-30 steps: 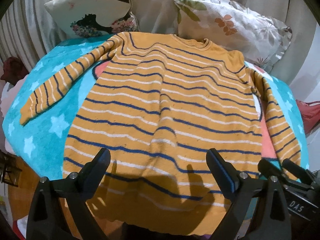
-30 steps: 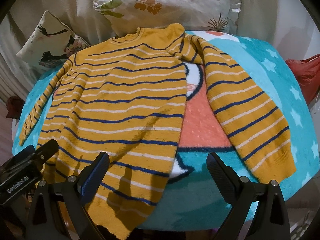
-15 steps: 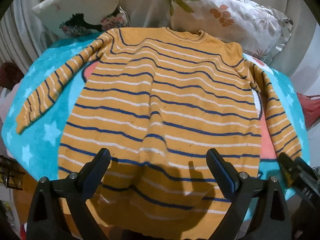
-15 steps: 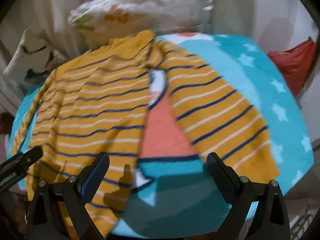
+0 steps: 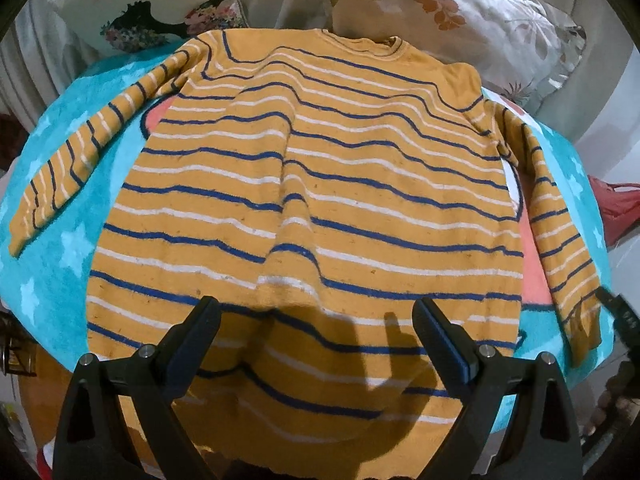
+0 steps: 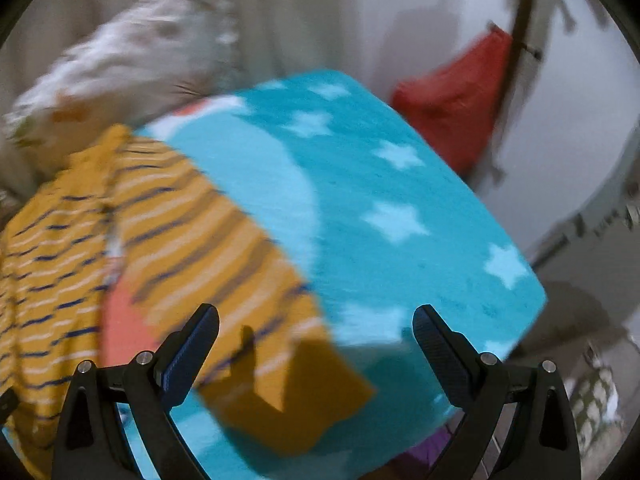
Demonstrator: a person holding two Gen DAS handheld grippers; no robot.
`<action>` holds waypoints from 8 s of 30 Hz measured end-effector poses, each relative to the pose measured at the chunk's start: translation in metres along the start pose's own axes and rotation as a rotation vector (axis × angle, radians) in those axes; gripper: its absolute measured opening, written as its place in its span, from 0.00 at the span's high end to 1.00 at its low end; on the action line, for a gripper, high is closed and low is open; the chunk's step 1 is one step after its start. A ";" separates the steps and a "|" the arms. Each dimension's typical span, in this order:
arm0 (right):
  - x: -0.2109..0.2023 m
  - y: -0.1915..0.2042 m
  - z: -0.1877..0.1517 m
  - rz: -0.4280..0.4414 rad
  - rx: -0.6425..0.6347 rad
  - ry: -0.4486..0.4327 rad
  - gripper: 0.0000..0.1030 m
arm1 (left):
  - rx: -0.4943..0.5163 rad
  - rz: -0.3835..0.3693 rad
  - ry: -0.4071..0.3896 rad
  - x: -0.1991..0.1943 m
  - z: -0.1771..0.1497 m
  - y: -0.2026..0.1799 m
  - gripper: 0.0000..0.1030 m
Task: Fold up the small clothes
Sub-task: 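Move the right tool to a sleeve cuff and grasp it, then lay the held sleeve across the sweater body with the right tool, release, then move the left tool to the other sleeve cuff, then close the left tool on the sleeve cuff and lift it, then carry the sleeve across the sweater body with the left tool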
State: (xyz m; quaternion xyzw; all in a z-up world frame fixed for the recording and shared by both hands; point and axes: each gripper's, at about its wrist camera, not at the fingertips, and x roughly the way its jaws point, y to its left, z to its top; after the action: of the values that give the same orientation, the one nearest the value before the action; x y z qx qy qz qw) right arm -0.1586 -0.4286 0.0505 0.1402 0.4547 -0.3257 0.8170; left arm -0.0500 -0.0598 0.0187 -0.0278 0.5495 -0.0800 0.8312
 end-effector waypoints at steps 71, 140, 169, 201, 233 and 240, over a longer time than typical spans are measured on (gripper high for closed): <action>-0.024 0.162 -0.107 0.341 -0.203 0.236 0.41 | 0.019 0.013 0.095 0.013 -0.026 0.158 0.29; -0.067 0.347 -0.104 0.456 -0.468 0.235 0.54 | -0.402 0.196 0.049 -0.020 0.007 0.396 0.35; -0.068 0.358 -0.117 0.352 -0.453 0.226 0.54 | -0.381 0.296 -0.155 -0.021 0.163 0.469 0.90; -0.056 0.369 -0.120 0.308 -0.495 0.268 0.54 | -0.761 -0.046 -0.181 -0.007 0.130 0.543 0.50; -0.060 0.311 -0.094 0.325 -0.350 0.179 0.54 | -0.450 -0.424 -0.260 -0.054 0.172 0.297 0.90; -0.045 0.264 -0.060 0.361 -0.281 0.165 0.54 | -0.244 -0.532 -0.170 -0.032 0.169 0.120 0.90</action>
State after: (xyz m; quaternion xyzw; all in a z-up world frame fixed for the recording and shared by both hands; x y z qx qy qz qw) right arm -0.0409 -0.1812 0.0375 0.1302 0.5285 -0.0952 0.8335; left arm 0.1051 0.0564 0.0978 -0.2771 0.4568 -0.2258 0.8146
